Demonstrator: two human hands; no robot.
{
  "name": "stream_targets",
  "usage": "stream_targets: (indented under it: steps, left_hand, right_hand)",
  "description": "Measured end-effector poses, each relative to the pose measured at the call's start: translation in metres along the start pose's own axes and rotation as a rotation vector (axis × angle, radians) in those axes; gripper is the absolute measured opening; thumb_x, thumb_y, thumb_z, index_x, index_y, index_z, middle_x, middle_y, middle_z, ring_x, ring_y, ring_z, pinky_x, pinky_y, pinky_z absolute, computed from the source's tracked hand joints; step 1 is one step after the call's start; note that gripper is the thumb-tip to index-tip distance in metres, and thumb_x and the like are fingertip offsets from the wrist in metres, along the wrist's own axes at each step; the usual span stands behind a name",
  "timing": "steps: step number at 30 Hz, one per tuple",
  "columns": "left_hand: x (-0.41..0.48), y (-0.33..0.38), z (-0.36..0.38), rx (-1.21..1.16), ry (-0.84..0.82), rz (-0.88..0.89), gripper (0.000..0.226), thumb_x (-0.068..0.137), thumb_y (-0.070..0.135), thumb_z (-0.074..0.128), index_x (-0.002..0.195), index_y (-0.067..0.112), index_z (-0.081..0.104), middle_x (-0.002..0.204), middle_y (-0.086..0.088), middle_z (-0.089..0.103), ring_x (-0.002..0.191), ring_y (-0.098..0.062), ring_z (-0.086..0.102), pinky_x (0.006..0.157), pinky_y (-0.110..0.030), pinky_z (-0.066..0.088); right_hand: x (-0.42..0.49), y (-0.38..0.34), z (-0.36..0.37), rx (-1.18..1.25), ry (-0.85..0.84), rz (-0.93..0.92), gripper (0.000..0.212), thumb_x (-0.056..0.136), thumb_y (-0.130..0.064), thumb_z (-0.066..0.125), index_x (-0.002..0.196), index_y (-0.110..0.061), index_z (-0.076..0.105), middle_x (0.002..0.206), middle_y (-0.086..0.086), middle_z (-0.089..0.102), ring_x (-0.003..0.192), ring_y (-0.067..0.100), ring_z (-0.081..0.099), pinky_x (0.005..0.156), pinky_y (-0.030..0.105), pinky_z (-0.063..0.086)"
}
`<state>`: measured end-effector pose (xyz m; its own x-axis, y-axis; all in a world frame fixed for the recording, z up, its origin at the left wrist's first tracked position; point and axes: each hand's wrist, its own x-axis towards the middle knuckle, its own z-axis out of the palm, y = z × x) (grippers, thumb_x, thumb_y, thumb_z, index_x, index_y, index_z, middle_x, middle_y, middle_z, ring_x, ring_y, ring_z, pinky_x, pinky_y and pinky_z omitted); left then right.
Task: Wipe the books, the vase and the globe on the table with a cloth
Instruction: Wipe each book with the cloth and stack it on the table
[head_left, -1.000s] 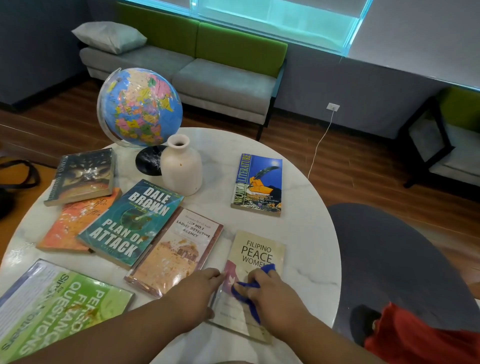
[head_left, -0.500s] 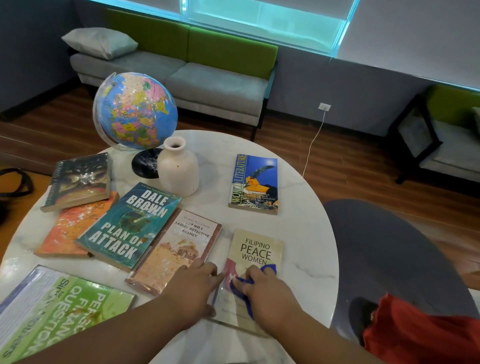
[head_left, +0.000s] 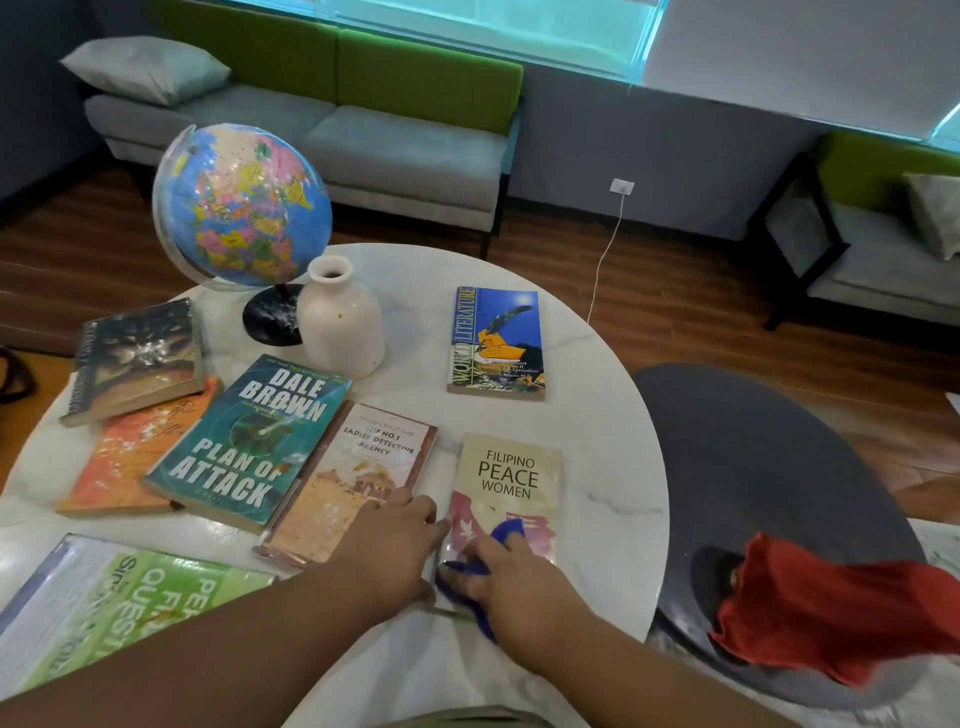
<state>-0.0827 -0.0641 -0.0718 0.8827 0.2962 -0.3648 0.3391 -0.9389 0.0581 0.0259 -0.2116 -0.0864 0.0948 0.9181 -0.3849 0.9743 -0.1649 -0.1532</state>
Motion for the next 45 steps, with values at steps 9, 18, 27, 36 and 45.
stream_targets:
  steps: [9,18,27,36,45]
  left_hand:
    - [0.003,-0.001,0.000,0.019,-0.015,0.026,0.077,0.081,0.056,0.063,0.146,0.025,0.034,0.136,0.001,0.041,0.127,-0.023,0.033,0.104,-0.041,0.034]
    - [0.003,-0.003,0.001,0.036,-0.026,0.049,0.078,0.081,0.056,0.062,0.146,0.025,0.034,0.134,0.001,0.043,0.127,-0.023,0.034,0.106,-0.043,0.034]
    - [0.002,-0.004,0.003,0.054,-0.038,0.049,0.078,0.084,0.057,0.059,0.148,0.025,0.029,0.136,-0.002,0.042,0.129,-0.025,0.032,0.102,-0.042,0.033]
    - [0.003,-0.004,0.003,0.071,-0.032,0.066,0.080,0.082,0.059,0.060,0.148,0.024,0.030,0.135,-0.001,0.043,0.129,-0.024,0.033,0.106,-0.043,0.032]
    - [0.005,-0.006,0.003,0.079,-0.022,0.083,0.079,0.084,0.058,0.059,0.148,0.023,0.029,0.136,-0.002,0.043,0.129,-0.025,0.033,0.106,-0.043,0.032]
  right_hand:
    - [-0.004,0.009,-0.002,0.045,0.043,0.317,0.067,0.092,-0.016,0.048,0.151,-0.031,0.020,0.143,0.005,0.026,0.124,0.033,0.030,0.092,0.039,0.047]
    - [-0.029,0.019,0.017,0.060,0.046,0.313,0.058,0.096,-0.023,0.047,0.147,-0.041,0.026,0.139,-0.001,0.032,0.121,0.030,0.034,0.092,0.033,0.046]
    - [-0.010,-0.030,0.009,0.041,0.035,0.247,0.067,0.093,-0.016,0.050,0.151,-0.031,0.020,0.141,0.006,0.028,0.121,0.033,0.033,0.090,0.041,0.044]
    - [-0.034,0.017,0.017,0.075,0.118,0.544,0.059,0.094,-0.021,0.050,0.147,-0.039,0.028,0.134,-0.003,0.033,0.114,0.024,0.036,0.089,0.035,0.049]
    - [-0.035,-0.004,0.025,0.094,0.120,0.343,0.058,0.095,-0.024,0.050,0.146,-0.040,0.028,0.137,-0.003,0.033,0.121,0.028,0.036,0.093,0.035,0.045]
